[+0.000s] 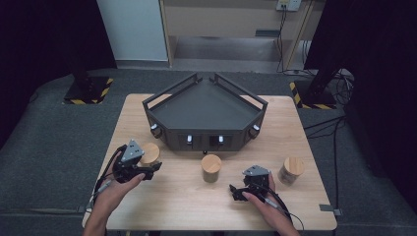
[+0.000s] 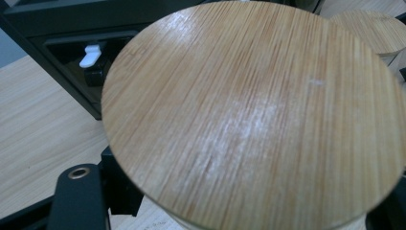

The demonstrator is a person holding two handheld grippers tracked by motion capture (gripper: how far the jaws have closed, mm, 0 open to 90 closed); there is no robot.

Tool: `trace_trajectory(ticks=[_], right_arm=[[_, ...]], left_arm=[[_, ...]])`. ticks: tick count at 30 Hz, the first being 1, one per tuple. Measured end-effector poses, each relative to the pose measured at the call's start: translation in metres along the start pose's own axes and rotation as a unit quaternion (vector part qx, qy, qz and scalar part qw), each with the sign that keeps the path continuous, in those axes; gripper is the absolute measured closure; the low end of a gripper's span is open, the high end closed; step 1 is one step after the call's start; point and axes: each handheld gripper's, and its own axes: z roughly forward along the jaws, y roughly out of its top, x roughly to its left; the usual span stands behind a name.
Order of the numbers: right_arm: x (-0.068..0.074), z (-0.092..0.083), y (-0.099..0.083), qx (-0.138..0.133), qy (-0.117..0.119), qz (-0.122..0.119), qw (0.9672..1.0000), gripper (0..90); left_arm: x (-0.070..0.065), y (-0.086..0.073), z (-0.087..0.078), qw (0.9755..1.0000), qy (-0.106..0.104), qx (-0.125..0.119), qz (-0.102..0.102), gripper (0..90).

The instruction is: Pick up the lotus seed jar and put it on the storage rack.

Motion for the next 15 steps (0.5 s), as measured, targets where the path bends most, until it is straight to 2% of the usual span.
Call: trace_trajectory(ticks=[3,7,15], right_arm=[[0.000,0.000,0.000,0.000,0.000,0.000,1.0000,0.4],[0.000,0.000,0.000,0.000,0.000,0.000,1.0000,0.4],[0.000,0.000,0.000,0.000,0.000,0.000,1.0000,0.4]], left_arm=[[0.001,0.004,-0.003,1.0000,-0.004,-0.009,0.000,24.4],[0.001,0.015,-0.004,0.9999,-0.005,-0.001,0.011,24.4],[0.002,0.023,0.001,0.9998,-0.012,0.007,0.016,24.5]])
